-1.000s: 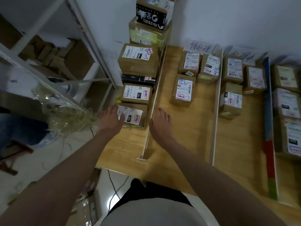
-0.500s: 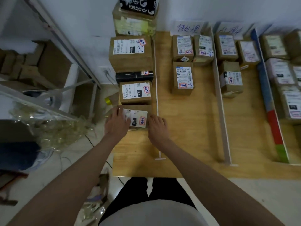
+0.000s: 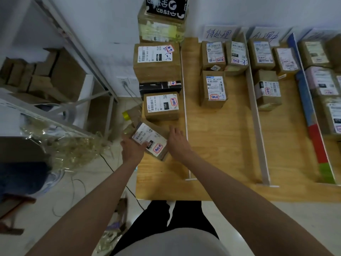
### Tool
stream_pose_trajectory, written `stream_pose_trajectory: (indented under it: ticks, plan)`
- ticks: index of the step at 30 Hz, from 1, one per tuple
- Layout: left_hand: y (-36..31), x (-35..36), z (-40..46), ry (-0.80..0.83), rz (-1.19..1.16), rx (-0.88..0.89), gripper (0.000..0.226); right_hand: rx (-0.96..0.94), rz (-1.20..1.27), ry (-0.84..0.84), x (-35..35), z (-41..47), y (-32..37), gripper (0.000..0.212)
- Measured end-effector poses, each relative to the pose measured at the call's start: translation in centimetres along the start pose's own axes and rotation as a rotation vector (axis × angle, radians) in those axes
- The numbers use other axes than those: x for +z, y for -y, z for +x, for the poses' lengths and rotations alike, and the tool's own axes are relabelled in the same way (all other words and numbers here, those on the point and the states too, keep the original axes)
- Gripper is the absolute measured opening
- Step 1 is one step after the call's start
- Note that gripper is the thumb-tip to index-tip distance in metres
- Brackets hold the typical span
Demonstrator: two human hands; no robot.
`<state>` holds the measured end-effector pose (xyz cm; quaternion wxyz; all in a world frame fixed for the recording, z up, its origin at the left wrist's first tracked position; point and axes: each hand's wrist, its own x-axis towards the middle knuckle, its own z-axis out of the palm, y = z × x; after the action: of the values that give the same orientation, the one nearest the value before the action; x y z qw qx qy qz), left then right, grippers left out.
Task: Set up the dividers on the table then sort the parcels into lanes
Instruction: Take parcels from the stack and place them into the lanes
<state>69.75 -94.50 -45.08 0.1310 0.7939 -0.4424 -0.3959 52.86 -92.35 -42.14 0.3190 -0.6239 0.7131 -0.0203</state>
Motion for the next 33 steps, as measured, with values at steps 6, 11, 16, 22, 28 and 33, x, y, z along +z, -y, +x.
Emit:
stream_pose_trajectory:
  ticks: [6, 11, 16, 22, 28, 33]
  plan:
    - [0.7, 0.3, 0.5, 0.031, -0.025, 0.007, 0.048, 0.117, 0.05, 0.135, 2.0, -1.2, -0.2, 0.037]
    - [-1.4, -2.0, -0.4, 0.08, 0.024, 0.134, 0.031, 0.198, 0.291, 0.148, 1.4, -1.6, 0.7, 0.045]
    - [-4.7, -4.4, -1.0, 0.138, 0.016, 0.274, 0.023, 0.249, 0.499, 0.12, -2.3, -2.0, 1.5, 0.053]
    - [-8.6, -5.7, -2.8, 0.097, 0.057, 0.454, 0.034, 0.221, 0.613, 0.124, -6.6, -3.7, 1.1, 0.047]
    - [-13.1, -6.1, -3.9, 0.104, 0.102, 0.642, 0.042, 0.254, 0.645, -0.111, -9.6, -4.6, 0.0, 0.053]
    - [-16.5, -6.1, -5.3, 0.152, 0.277, 0.853, 0.042, 0.332, 0.651, -0.278, -12.5, -6.0, -2.2, 0.058]
